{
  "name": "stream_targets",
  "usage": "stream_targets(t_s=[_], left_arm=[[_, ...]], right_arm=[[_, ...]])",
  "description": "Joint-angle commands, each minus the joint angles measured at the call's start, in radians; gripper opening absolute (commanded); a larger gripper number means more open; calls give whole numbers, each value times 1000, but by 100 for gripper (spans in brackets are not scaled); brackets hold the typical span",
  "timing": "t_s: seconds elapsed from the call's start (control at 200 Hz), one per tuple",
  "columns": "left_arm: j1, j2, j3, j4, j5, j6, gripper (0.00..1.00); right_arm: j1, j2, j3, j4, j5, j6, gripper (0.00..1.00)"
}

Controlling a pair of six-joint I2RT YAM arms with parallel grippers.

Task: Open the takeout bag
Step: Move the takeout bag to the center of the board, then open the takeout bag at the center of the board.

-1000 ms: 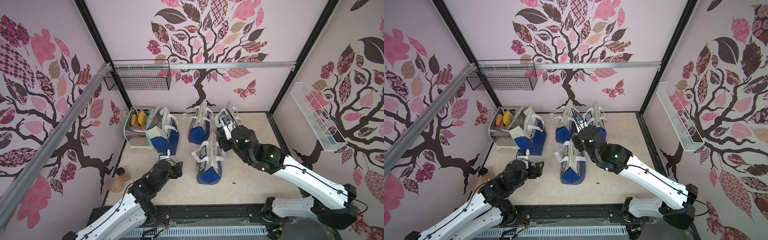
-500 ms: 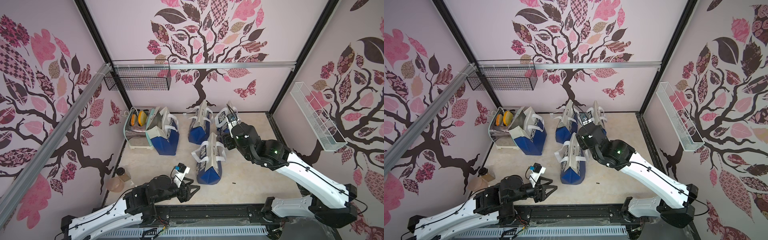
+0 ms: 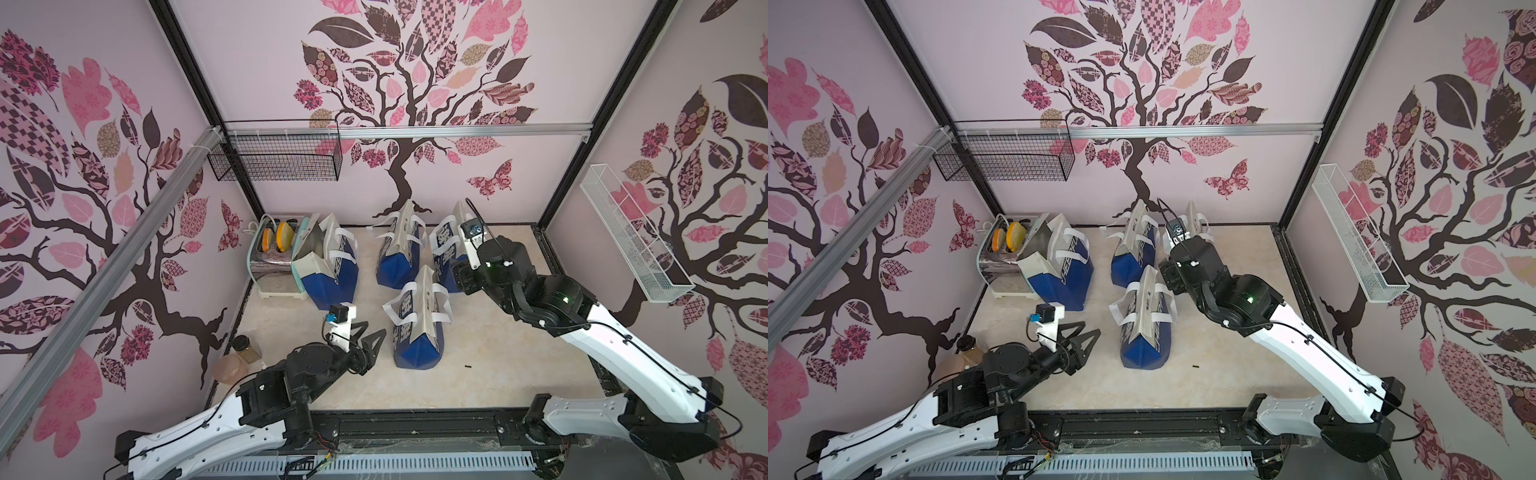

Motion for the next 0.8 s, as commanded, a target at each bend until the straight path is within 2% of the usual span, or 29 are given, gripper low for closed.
stream_targets(t_s=[0.0,0.11,0.225,0.395,0.59,0.795], left_arm=[[11,-11,20,-27,-172,65,58],[75,104,57,1,-201,93,59],[225,277,98,110,-84,81,59],[424,536,173,321,98,66,67],[469,805,293,479,236,119,68],[490,947,318,638,336,86,65]], right_arm=[[-15,54,55,40,-57,-63,76],[-16,92,73,65,-69,-61,76],[-16,121,79,77,-73,-45,75],[-18,147,90,90,-59,-49,75],[-21,163,93,132,-23,-100,74],[-43,186,96,182,-10,-158,73]])
